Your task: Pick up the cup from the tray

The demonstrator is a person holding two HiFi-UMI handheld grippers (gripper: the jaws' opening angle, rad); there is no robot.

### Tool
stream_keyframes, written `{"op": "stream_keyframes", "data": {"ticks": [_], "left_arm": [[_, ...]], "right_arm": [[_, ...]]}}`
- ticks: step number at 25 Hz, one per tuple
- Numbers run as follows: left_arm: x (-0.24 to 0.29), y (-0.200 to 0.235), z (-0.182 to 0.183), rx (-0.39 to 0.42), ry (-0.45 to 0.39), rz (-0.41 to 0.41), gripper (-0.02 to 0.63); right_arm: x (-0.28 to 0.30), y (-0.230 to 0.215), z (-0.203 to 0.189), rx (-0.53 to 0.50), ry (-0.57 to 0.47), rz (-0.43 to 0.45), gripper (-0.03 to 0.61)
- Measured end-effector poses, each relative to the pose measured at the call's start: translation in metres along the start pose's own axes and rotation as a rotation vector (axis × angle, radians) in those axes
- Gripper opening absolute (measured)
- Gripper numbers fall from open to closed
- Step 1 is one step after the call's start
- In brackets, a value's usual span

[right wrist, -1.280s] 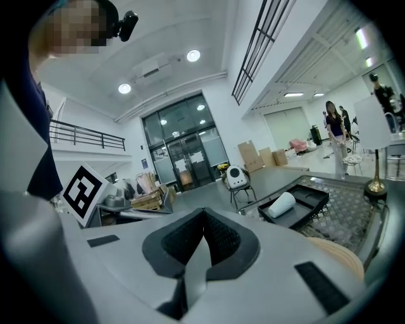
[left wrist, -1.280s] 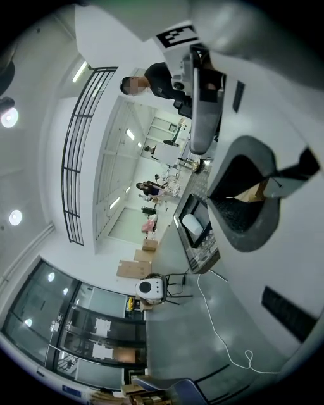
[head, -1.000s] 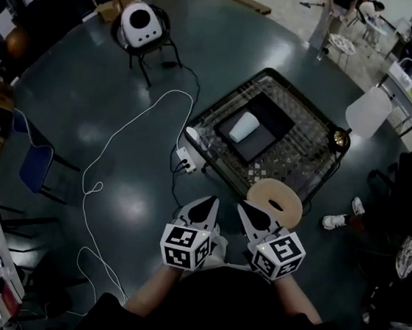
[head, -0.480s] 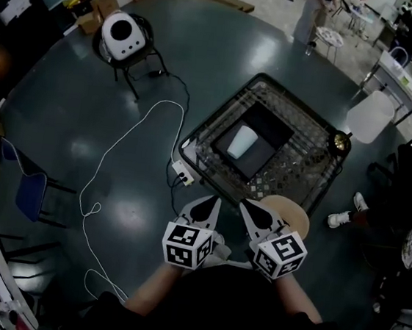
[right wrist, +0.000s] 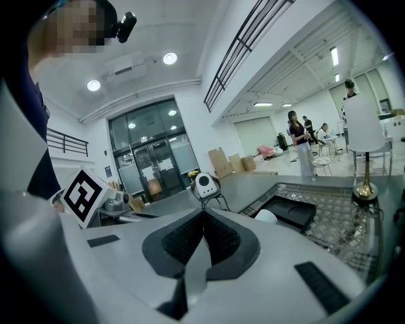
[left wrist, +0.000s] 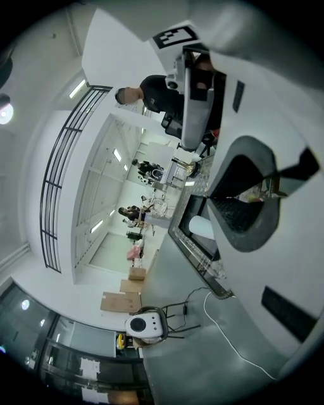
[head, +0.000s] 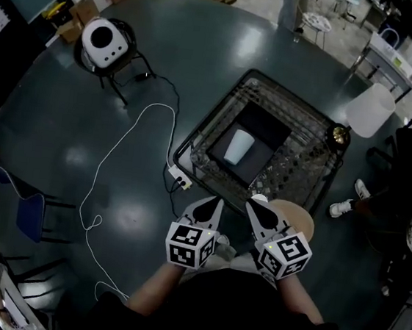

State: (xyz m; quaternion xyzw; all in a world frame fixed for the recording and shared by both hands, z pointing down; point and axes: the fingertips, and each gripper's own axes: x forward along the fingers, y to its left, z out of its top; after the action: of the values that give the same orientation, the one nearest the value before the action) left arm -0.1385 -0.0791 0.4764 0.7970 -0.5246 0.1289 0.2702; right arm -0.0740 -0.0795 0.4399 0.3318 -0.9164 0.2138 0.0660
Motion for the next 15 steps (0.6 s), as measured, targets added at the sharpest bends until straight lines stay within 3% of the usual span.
{"op": "stream_keyframes", "data": {"ticks": [15], "left_arm": [[0.068, 0.016, -0.006, -0.001, 0.089, -0.008, 0.011]], "right_arm": [[0.012, -0.045, 0.004, 0.067, 0.007, -0.060, 0.012]]}}
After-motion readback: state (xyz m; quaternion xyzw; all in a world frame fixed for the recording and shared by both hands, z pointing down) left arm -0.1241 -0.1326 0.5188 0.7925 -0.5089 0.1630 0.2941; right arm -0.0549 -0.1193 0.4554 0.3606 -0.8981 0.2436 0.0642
